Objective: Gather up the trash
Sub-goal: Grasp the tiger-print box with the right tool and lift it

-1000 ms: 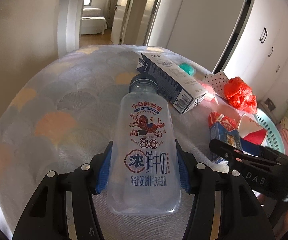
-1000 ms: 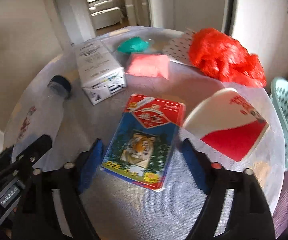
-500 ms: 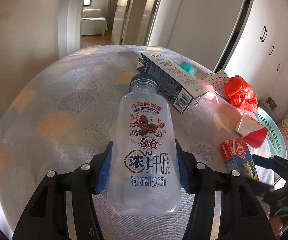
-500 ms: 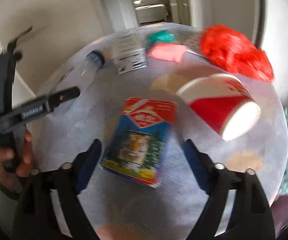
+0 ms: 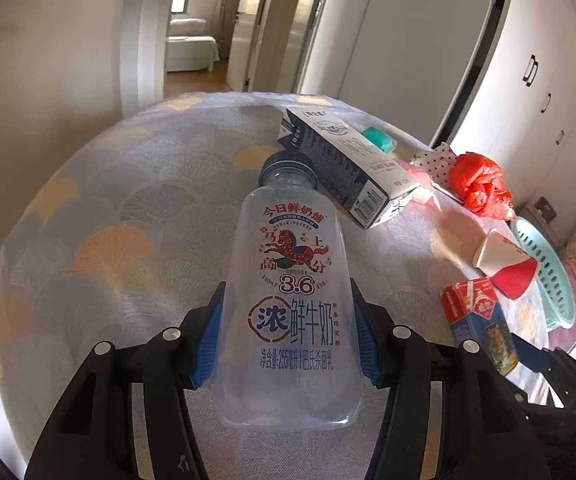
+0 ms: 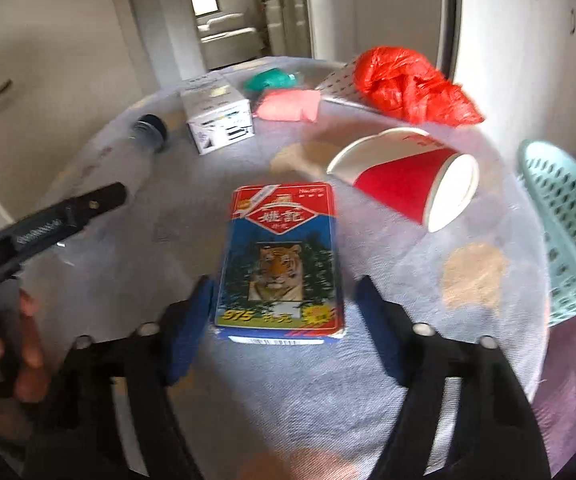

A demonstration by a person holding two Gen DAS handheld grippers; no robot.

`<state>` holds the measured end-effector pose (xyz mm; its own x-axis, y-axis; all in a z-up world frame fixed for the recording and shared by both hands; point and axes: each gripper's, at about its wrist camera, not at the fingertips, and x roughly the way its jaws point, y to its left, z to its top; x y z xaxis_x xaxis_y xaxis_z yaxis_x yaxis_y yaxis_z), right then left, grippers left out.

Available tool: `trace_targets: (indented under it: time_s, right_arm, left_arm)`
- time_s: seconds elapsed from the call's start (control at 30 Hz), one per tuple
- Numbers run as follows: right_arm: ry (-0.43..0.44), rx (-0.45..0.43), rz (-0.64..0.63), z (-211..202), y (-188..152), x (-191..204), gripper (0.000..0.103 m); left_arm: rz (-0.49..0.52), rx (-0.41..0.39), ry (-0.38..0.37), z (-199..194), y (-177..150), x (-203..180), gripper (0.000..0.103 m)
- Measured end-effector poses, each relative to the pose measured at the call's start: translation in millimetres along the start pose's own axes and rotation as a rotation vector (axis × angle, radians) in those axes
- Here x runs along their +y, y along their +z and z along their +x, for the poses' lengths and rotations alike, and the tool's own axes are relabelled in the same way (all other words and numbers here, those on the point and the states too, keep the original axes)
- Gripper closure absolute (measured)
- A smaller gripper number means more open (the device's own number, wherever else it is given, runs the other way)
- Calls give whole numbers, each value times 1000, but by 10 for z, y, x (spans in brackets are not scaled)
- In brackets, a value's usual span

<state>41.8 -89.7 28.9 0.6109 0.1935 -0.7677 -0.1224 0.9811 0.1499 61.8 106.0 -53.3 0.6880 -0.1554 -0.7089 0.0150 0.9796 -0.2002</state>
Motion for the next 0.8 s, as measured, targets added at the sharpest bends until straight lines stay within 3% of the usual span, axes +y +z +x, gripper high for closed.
trace_targets:
  time_s: [0.1,0.2,0.33,0.47,0.6,0.8]
  right_arm:
    - [-10,-9,-26,-3,-1,31,46]
    - [38,-27,-43,-79,13,23,46]
    - [75,-122,-41,-350,101,-59,46]
    - [67,-215,1,-639,206,-313,46]
    - [37,-274,84,-857,269,-755,46]
    - [-76,-338,232,-1110,364,-1591,46]
  left_arm:
    - [-7,-13,0,-56,-7,-21,49]
    - [-33,-24,-25,-164,-56,-15,49]
    - [-39,-71,-33,-360,-55,-87,49]
    - [-32,-134,-95,-577,58,-289,49]
    - [15,-170,-191,-697,221,-696,49]
    - [134,-142,-330,-611,451,-1598,49]
